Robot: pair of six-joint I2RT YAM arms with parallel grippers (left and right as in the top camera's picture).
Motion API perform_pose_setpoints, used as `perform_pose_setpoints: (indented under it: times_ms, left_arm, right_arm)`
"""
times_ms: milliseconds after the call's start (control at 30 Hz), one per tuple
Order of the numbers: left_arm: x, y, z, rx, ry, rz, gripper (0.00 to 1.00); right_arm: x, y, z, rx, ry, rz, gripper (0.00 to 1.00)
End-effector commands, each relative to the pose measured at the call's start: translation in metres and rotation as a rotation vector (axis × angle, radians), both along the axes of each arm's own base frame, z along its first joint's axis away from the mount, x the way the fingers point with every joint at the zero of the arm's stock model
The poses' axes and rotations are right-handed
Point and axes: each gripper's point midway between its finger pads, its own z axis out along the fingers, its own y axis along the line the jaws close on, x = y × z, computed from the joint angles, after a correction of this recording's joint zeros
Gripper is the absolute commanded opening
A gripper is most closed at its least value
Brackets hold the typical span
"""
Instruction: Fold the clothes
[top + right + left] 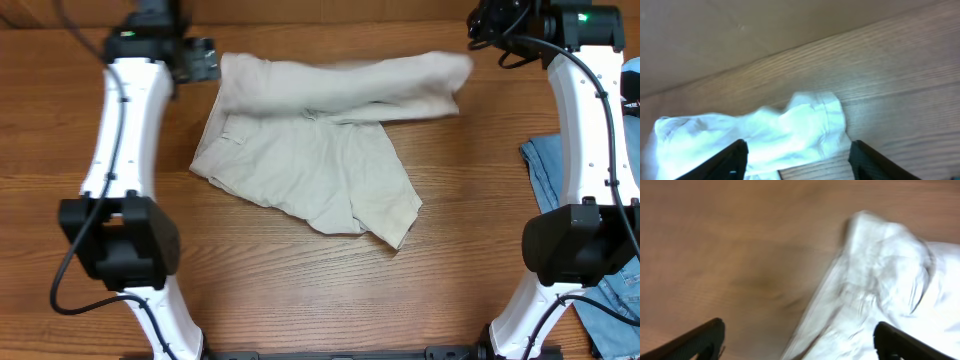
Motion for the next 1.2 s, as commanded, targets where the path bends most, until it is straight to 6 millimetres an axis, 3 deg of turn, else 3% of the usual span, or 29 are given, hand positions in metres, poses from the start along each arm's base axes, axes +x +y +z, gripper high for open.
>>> perform_pose_setpoints:
  times_ms: [0,167,233,267,400,500,600,800,867,900,967,1033,1167]
  left_arm:
    - [-0.017,0.012,-0.002,-0.117,0.052,0.028,1.00]
    - [-0.073,-0.004,-0.017,-0.227,0.278,-0.009,1.00]
    - [-0.086,-0.012,-0.020,-0.239,0.339,-0.036,1.00]
    - [-0.092,-0.025,-0.020,-0.259,0.363,-0.087,1.00]
    - [-0.091,-0.071,-0.018,-0.313,0.356,-0.293,0.95]
    - [-0.089,-0.092,-0.022,-0.293,0.355,-0.348,0.79]
    - [-0.087,-0.107,-0.035,-0.260,0.357,-0.384,0.62]
    - [-0.083,-0.134,-0.071,-0.250,0.343,-0.445,0.46]
    - [-0.085,-0.139,-0.083,-0.246,0.350,-0.457,0.40]
    - [-0.088,-0.140,-0.088,-0.243,0.361,-0.458,0.41]
    - [-0.097,-0.139,-0.097,-0.250,0.403,-0.444,0.56]
    - [-0.120,-0.134,-0.104,-0.256,0.502,-0.408,0.61]
    - [-0.156,-0.107,-0.105,-0.165,0.667,-0.299,0.83]
  right_arm:
    - [-0.014,-0.009,0.010,-0.023,0.016,-0.022,0.75]
    - [-0.061,-0.005,-0.016,-0.009,0.230,-0.018,0.76]
    - [-0.072,-0.001,-0.024,-0.007,0.288,-0.009,0.77]
    - [-0.077,0.006,-0.027,-0.011,0.309,0.032,0.77]
    - [-0.083,0.019,-0.040,-0.042,0.355,0.110,0.73]
    - [-0.082,0.023,-0.055,-0.040,0.389,0.119,0.64]
    - [-0.084,0.027,-0.075,-0.041,0.438,0.133,0.52]
    - [-0.087,0.042,-0.116,-0.062,0.524,0.213,0.33]
    - [-0.093,0.049,-0.127,-0.061,0.553,0.228,0.32]
    - [-0.096,0.053,-0.131,-0.055,0.569,0.239,0.33]
    - [-0.110,0.062,-0.140,-0.036,0.621,0.262,0.41]
    - [-0.131,0.066,-0.149,-0.027,0.711,0.272,0.54]
    - [-0.170,0.079,-0.163,0.031,0.863,0.302,0.68]
